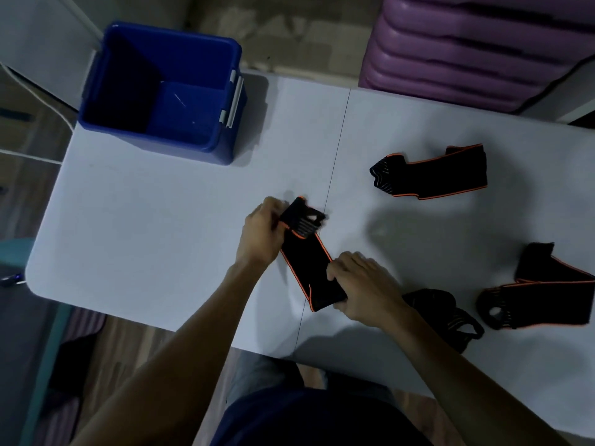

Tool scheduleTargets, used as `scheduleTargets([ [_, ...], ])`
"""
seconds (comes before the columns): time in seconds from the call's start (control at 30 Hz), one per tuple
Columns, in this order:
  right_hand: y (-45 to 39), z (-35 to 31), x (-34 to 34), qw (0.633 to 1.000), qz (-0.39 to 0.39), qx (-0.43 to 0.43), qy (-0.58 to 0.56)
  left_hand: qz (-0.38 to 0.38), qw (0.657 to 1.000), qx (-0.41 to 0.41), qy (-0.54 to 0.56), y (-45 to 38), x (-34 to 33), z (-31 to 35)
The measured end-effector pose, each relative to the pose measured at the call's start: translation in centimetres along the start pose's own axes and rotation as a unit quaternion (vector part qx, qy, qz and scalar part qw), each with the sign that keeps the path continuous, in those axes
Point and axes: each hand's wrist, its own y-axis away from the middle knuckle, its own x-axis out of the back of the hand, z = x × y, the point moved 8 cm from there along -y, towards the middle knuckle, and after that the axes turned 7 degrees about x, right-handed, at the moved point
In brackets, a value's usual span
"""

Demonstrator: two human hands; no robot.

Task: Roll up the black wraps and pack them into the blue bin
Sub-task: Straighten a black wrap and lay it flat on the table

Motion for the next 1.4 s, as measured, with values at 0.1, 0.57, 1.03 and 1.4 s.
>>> scheduleTargets([
  [0.1, -0.3, -0.7, 1.0, 0.997, 0.069, -0.041, 0.011, -0.023, 0.994, 0.043, 0.096, -4.2, 0.1, 2.0],
  [0.57, -1.8, -6.9, -2.6, 0.987, 0.152, -0.038, -0.021, -0.068, 0.990, -0.109, -0.056, -4.2, 0.0, 0.9],
  [1.03, 0.4, -7.4, -5.7, 0.981, 0.123, -0.049, -0.141, -0.159, 0.901, -0.223, -0.338, 1.8, -2.6, -1.5],
  [1.4, 3.2, 4.3, 7.9, 0.942, 0.284, -0.135, -0.114, -0.133, 0.973, -0.153, -0.111, -0.2, -4.3, 9.4],
])
